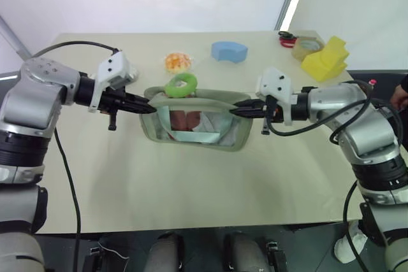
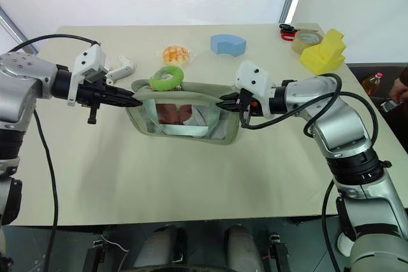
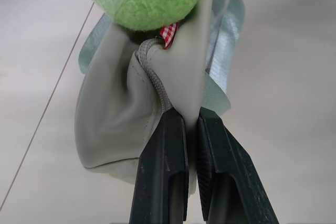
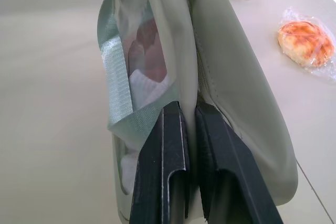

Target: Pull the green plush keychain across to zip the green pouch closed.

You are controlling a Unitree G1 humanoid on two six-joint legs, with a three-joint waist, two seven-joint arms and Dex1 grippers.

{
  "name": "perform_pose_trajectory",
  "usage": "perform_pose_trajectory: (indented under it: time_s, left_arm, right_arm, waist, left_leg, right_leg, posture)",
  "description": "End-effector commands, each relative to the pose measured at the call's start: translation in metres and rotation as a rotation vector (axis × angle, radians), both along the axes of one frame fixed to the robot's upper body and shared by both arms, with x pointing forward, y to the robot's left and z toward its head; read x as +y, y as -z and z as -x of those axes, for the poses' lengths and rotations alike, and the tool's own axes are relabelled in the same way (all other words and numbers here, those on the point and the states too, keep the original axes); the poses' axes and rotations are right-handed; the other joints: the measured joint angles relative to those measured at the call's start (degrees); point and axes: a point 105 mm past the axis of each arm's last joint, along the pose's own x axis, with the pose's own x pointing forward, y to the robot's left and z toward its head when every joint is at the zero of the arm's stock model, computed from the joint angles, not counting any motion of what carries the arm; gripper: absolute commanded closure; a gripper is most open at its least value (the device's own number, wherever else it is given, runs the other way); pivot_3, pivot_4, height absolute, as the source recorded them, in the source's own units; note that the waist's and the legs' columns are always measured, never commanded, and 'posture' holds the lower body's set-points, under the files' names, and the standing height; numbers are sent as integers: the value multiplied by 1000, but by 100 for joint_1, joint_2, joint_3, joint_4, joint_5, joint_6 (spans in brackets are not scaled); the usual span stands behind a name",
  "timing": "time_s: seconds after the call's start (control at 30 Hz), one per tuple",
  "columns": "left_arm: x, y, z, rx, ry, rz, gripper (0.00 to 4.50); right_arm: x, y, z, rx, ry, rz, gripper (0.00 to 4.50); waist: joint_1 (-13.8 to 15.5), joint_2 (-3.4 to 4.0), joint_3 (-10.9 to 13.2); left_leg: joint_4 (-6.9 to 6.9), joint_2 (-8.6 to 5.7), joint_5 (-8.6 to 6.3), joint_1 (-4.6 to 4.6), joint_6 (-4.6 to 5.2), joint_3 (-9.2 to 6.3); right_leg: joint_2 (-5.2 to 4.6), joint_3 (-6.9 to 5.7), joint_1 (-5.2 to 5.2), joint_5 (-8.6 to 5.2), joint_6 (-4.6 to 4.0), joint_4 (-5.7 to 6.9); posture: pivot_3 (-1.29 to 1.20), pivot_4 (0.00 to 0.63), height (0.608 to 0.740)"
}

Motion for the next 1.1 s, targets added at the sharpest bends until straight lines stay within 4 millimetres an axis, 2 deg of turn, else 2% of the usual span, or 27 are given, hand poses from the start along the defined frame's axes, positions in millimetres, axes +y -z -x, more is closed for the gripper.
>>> perform_pose_trajectory:
  time_s: [0.03,0.1,0.2,0.3,0.47,0.57,0.77,0.93,1.1]
  left_arm:
    - [-5,-2,3,-28,24,-3,4500]
    - [-6,-2,3,-29,25,-1,4500]
    - [-7,-1,3,-30,29,6,4500]
    - [-7,0,3,-29,32,8,4500]
    - [-7,3,3,-30,37,5,4500]
    - [-8,4,5,-29,41,5,4500]
    - [-7,6,8,-28,40,2,4500]
    - [-7,6,8,-29,39,4,4500]
    - [-9,6,7,-35,44,6,4500]
  right_arm:
    - [10,-47,1,-30,-39,-91,2969]
    - [12,-59,-1,1,-45,-131,1941]
    - [17,-81,-6,50,-62,-222,1941]
    - [33,-93,-27,144,-15,-357,1941]
    - [56,-80,-51,276,35,-423,1941]
    - [60,-73,-61,336,68,-432,1941]
    - [69,-58,-52,482,24,-399,1941]
    - [75,-60,-42,564,-23,-418,1941]
    - [79,-55,-43,575,-9,-407,1941]
  waist:
    - [-3,2,1]
    - [3,2,1]
    - [19,2,1]
    - [-7,2,0]
    - [-4,2,-1]
    - [9,2,0]
    - [-14,2,0]
    - [-15,2,0]
    - [-8,2,0]
  left_leg:
    - [0,0,0,0,0,-1]
    - [-1,1,0,0,0,-1]
    - [-1,-2,0,-1,0,2]
    - [1,-5,0,0,0,5]
    - [0,-5,0,1,-1,2]
    - [1,-9,1,0,-2,2]
    - [0,-9,1,-1,-2,-1]
    - [-1,-8,1,0,-1,-1]
    - [0,-8,1,0,-1,-2]
  right_leg:
    - [0,2,-2,0,0,1]
    - [1,-1,-3,0,0,4]
    - [-3,-2,-2,0,0,10]
    - [-5,0,-1,0,0,9]
    - [-4,-5,-5,0,0,26]
    - [-8,-4,-4,0,0,26]
    - [-7,-5,-5,0,0,27]
    - [-7,-4,-5,0,0,28]
    - [-7,-5,-5,0,0,28]
  posture:
    - [0,150,740]
    - [0,150,740]
    - [0,150,740]
    - [0,150,740]
    - [0,150,740]
    - [0,150,740]
    - [0,150,740]
    - [0,150,740]
    - [0,150,740]
